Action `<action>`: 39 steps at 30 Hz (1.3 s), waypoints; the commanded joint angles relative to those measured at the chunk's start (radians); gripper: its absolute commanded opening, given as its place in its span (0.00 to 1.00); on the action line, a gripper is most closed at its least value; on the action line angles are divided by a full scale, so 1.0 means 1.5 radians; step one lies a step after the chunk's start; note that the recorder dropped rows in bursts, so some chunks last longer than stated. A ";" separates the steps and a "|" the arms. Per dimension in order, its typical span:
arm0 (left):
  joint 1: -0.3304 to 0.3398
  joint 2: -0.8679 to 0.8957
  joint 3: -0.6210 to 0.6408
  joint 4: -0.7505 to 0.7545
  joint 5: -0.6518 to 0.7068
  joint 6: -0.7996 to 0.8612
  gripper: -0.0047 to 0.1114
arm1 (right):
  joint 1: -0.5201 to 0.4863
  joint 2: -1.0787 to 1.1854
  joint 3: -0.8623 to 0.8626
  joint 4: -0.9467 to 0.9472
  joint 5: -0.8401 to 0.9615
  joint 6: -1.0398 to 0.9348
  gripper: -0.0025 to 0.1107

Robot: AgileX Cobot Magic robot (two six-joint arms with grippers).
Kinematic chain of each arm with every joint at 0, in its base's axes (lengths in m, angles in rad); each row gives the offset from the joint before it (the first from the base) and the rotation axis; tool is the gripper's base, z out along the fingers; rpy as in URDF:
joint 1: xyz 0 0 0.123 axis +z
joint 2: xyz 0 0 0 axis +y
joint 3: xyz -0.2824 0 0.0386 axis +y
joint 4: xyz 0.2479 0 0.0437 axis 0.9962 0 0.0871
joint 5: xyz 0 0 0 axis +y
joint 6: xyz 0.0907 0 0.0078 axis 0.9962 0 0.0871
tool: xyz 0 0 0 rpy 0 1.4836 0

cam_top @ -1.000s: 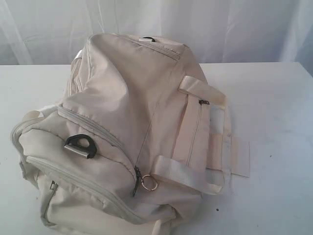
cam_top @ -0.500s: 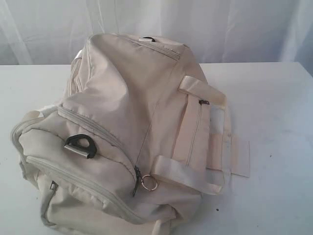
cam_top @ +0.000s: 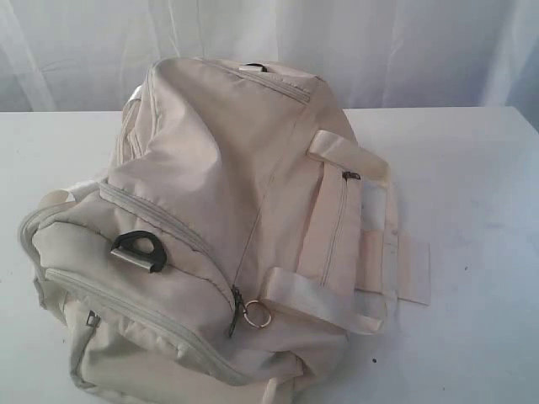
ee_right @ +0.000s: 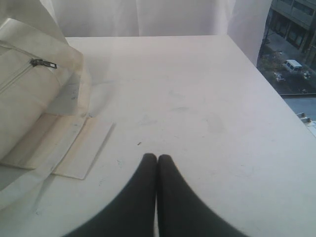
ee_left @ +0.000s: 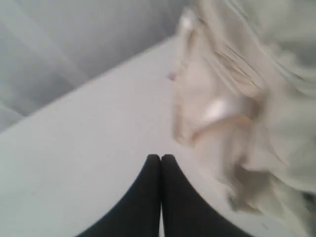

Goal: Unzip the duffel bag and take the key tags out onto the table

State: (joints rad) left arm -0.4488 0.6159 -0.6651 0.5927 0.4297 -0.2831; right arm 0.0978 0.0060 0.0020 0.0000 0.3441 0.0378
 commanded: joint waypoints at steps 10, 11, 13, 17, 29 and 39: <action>-0.184 0.064 -0.061 -0.612 0.281 0.980 0.09 | -0.005 -0.004 -0.001 0.000 -0.005 0.002 0.02; -0.184 0.067 -0.061 -0.612 0.261 1.003 0.15 | -0.005 -0.004 -0.001 0.000 -0.005 0.002 0.02; -0.184 0.078 -0.061 -0.650 0.245 1.091 0.36 | -0.005 -0.004 -0.001 0.000 -0.005 0.002 0.02; -0.205 0.106 -0.026 -0.689 0.168 1.163 0.66 | -0.005 -0.004 -0.001 0.000 -0.005 0.002 0.02; -0.307 0.246 0.075 -0.700 -0.163 1.270 0.69 | -0.005 -0.004 -0.001 0.000 -0.005 0.002 0.02; -0.307 0.296 0.079 -0.699 -0.189 1.270 0.65 | -0.005 -0.004 -0.001 0.000 -0.005 0.002 0.02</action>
State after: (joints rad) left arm -0.9042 1.0599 -0.5555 -0.4450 0.1424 1.6242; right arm 0.0978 0.0060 0.0020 0.0000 0.3441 0.0400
